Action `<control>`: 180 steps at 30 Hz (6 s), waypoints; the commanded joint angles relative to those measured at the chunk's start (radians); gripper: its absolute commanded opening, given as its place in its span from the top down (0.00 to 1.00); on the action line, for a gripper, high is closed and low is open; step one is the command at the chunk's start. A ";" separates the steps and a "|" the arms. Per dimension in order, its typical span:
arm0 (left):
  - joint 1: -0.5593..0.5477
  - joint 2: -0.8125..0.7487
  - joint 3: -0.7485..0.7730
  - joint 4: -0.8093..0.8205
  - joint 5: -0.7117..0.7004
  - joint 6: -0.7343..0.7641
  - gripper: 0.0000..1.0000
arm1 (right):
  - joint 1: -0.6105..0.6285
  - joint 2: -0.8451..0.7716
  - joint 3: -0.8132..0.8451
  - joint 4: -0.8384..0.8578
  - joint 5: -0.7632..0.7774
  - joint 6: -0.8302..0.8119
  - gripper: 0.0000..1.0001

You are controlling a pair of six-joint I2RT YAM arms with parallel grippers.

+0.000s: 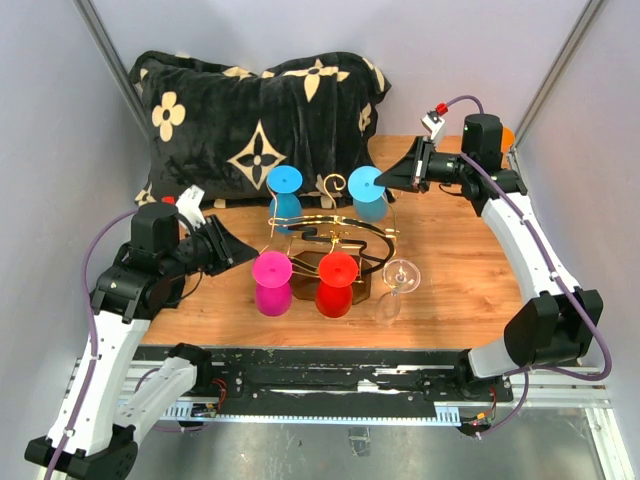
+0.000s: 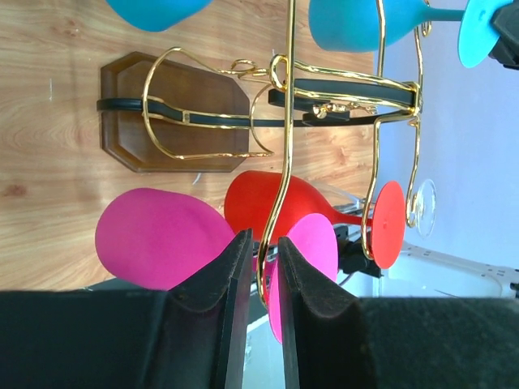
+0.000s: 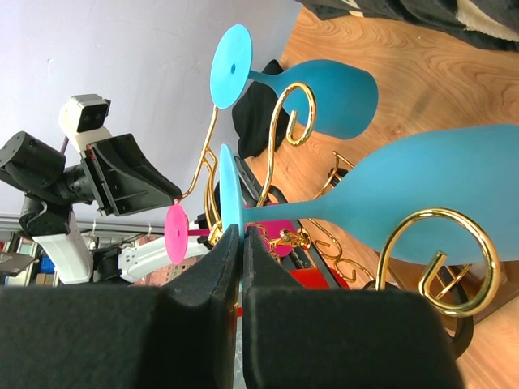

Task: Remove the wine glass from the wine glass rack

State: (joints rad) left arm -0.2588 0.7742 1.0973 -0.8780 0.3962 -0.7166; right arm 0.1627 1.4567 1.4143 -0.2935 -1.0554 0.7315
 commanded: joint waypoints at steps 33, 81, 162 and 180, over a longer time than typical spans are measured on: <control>-0.007 -0.095 -0.045 0.057 0.109 -0.084 0.59 | -0.052 -0.052 -0.016 0.007 -0.028 -0.009 0.99; -0.008 -0.112 -0.109 0.137 0.204 -0.161 0.57 | -0.058 -0.049 -0.026 0.013 -0.015 -0.011 0.99; -0.009 -0.069 -0.097 0.101 0.199 -0.096 0.67 | -0.109 -0.082 0.008 0.023 -0.024 0.022 0.99; -0.009 -0.047 -0.088 0.143 0.212 -0.100 0.68 | -0.194 0.156 0.169 0.240 0.011 0.041 0.99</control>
State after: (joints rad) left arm -0.2592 0.7105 0.9890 -0.7559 0.5865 -0.8288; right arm 0.0113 1.6005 1.4899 -0.0738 -1.0683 0.8436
